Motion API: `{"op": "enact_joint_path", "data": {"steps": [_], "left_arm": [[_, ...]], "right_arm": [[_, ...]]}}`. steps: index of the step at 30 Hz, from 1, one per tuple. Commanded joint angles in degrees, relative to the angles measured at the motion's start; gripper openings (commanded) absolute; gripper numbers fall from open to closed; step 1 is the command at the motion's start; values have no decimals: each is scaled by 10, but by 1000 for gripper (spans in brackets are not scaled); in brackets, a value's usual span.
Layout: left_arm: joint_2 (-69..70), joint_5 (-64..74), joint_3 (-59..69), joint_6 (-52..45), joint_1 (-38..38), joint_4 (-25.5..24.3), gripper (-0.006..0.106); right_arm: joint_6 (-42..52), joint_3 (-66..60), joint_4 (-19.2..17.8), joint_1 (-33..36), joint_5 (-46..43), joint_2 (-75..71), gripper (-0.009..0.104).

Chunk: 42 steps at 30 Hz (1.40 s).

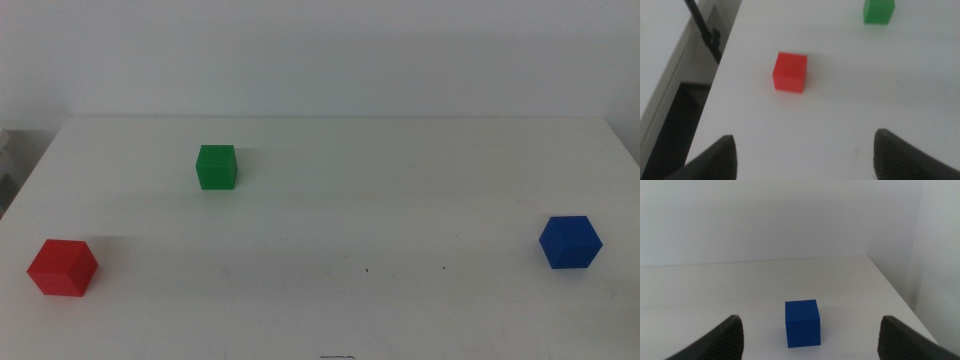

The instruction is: Stack red cubes first, then green, then blue cubes in a specific spot.

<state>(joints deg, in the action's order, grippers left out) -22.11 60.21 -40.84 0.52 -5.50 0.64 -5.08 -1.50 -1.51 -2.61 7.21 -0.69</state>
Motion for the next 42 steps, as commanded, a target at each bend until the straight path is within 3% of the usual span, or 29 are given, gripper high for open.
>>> {"op": "enact_joint_path", "data": {"steps": [1,8,14,34,39,42], "left_arm": [[-37,33,-67,4,2,1,93],[-143,151,-209,1,2,-6,93],[-231,151,-271,-29,2,5,93],[-521,151,-342,-118,-8,22,93],[-571,151,-366,-204,-54,72,93],[-589,151,-367,-224,-70,73,93]], "right_arm": [[3,6,-5,1,-47,-9,90],[3,6,-5,1,-47,-9,90],[3,6,-5,1,-47,-9,90],[3,6,-5,1,-47,-9,90],[3,6,-5,1,-47,-9,90],[3,6,-5,1,-47,-9,90]]}}
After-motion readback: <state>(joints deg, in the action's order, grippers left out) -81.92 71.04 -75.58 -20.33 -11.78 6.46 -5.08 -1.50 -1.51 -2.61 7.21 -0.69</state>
